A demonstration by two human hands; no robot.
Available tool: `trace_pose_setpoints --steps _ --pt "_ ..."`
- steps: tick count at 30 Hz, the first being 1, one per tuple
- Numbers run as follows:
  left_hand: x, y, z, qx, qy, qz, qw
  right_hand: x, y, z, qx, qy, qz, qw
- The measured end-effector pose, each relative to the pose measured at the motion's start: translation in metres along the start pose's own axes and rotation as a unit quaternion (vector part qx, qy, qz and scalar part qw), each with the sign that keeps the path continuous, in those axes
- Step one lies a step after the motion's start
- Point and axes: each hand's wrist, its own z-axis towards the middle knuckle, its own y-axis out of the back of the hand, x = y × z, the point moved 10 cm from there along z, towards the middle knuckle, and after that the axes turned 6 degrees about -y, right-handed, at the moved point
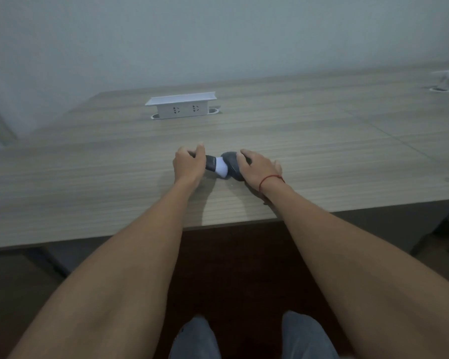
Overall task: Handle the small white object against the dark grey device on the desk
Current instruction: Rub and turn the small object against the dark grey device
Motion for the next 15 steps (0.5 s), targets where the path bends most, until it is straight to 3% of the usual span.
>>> trace_pose_setpoints --steps 7,12,15 --pt "0.001 -0.016 0.000 0.094 0.042 0.021 0.994 -0.002 -0.003 0.002 0.001 -0.004 0.003 1.000" --pt "-0.003 0.005 0.004 -0.014 0.007 0.116 0.993 -0.002 -0.001 0.000 -0.002 -0.004 0.005 1.000" --pt "-0.008 -0.019 0.001 0.111 -0.007 0.097 0.989 -0.003 0.000 0.001 -0.008 -0.008 0.006 1.000"
